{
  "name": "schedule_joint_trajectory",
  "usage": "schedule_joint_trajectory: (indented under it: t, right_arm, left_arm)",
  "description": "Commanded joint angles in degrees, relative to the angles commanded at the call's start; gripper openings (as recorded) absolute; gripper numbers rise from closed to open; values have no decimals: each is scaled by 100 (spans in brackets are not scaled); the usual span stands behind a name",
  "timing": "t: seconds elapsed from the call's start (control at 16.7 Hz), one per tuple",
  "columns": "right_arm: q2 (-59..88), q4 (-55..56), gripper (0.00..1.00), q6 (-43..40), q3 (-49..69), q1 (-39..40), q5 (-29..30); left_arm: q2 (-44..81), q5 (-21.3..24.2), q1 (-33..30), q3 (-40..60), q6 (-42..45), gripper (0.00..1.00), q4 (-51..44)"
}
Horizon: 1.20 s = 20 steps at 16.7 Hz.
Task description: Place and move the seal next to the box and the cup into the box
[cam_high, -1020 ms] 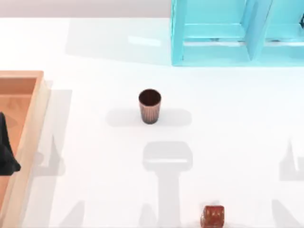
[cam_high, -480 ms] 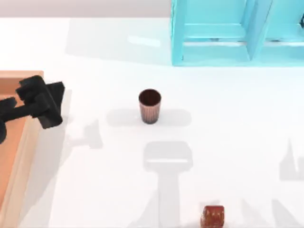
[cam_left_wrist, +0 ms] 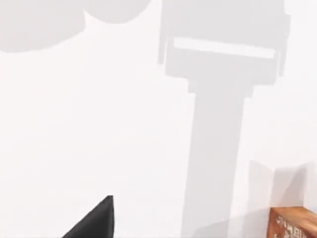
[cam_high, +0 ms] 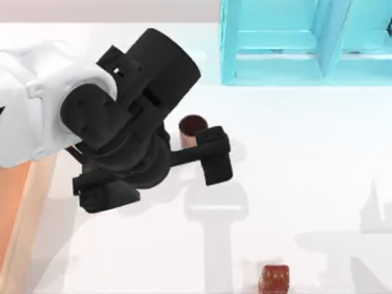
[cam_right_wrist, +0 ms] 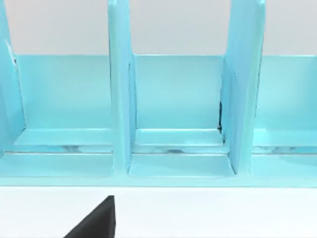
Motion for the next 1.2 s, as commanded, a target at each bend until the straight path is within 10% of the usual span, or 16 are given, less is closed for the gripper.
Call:
schedule_joint_trajectory:
  t: [0.54,1.2]
  right_arm:
    - [0,0,100,0,0,0,0]
    - [0,0,100,0,0,0,0]
  left_arm:
    - [3234,-19,-1955,2875,-1274,100,-1744]
    - [3541,-12,-2134,3005,-1369,100,-1623]
